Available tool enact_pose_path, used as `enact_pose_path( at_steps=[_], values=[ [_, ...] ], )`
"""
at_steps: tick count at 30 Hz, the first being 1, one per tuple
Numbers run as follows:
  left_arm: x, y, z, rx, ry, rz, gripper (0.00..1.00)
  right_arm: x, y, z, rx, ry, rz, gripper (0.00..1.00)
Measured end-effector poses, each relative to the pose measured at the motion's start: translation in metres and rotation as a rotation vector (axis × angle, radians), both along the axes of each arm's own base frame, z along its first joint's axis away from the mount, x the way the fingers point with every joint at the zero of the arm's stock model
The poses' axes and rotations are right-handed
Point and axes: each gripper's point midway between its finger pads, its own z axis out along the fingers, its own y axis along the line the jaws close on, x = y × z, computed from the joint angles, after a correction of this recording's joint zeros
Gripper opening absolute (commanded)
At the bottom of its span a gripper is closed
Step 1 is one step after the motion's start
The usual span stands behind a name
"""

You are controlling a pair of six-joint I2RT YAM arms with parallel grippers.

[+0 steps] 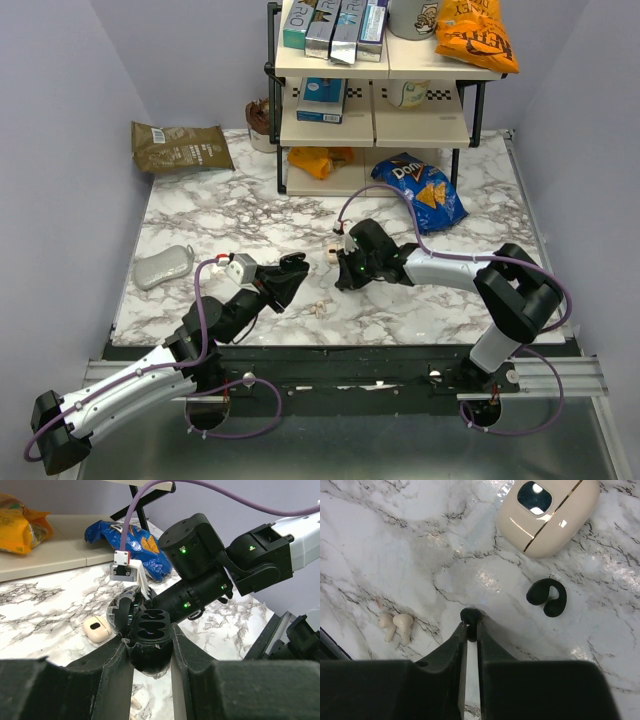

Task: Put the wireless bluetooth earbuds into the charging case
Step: Pick up the earbud from the center of the board, then place the earbud in the charging case.

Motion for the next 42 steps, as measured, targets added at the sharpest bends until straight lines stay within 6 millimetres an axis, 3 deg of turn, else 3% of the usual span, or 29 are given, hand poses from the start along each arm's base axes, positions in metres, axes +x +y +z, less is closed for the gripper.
enact_pose_path(
  at_steps=[6, 12, 15, 19, 26, 30, 35, 38, 42],
  values=[
    [0.000, 0.000, 0.000, 0.000, 0.000, 0.000, 0.00, 0.000, 0.001, 0.002, 0.004, -0.002, 0.002, 0.01],
    [0.000, -0.001, -0.004, -0.003, 0.006, -0.003, 0.00, 0.001, 0.000, 0.006, 0.007, -0.017, 0.001, 0.01],
    [-0.001, -0.001, -0.009, -0.003, 0.016, -0.006, 0.00, -0.001, -0.004, 0.018, 0.024, -0.044, 0.002, 0.01],
    [-0.001, -0.001, -0.006, -0.016, 0.009, -0.008, 0.00, -0.009, -0.013, 0.064, 0.097, -0.128, 0.004, 0.01],
    [-0.003, -0.010, 0.014, -0.056, -0.067, -0.045, 0.00, -0.032, -0.038, 0.209, 0.351, -0.469, 0.050, 0.01],
    [-0.009, -0.033, 0.018, -0.012, -0.119, -0.148, 0.00, -0.056, -0.055, 0.265, 0.416, -0.598, 0.125, 0.01],
    [-0.003, -0.062, 0.057, 0.012, -0.181, -0.325, 0.00, -0.083, -0.065, 0.303, 0.441, -0.662, 0.237, 0.01],
    [0.004, -0.067, 0.084, -0.016, -0.210, -0.418, 0.00, -0.097, -0.071, 0.307, 0.441, -0.669, 0.289, 0.01],
    [-0.008, -0.086, 0.099, -0.014, -0.196, -0.640, 0.00, -0.111, -0.076, 0.309, 0.439, -0.664, 0.343, 0.01]
  ],
)
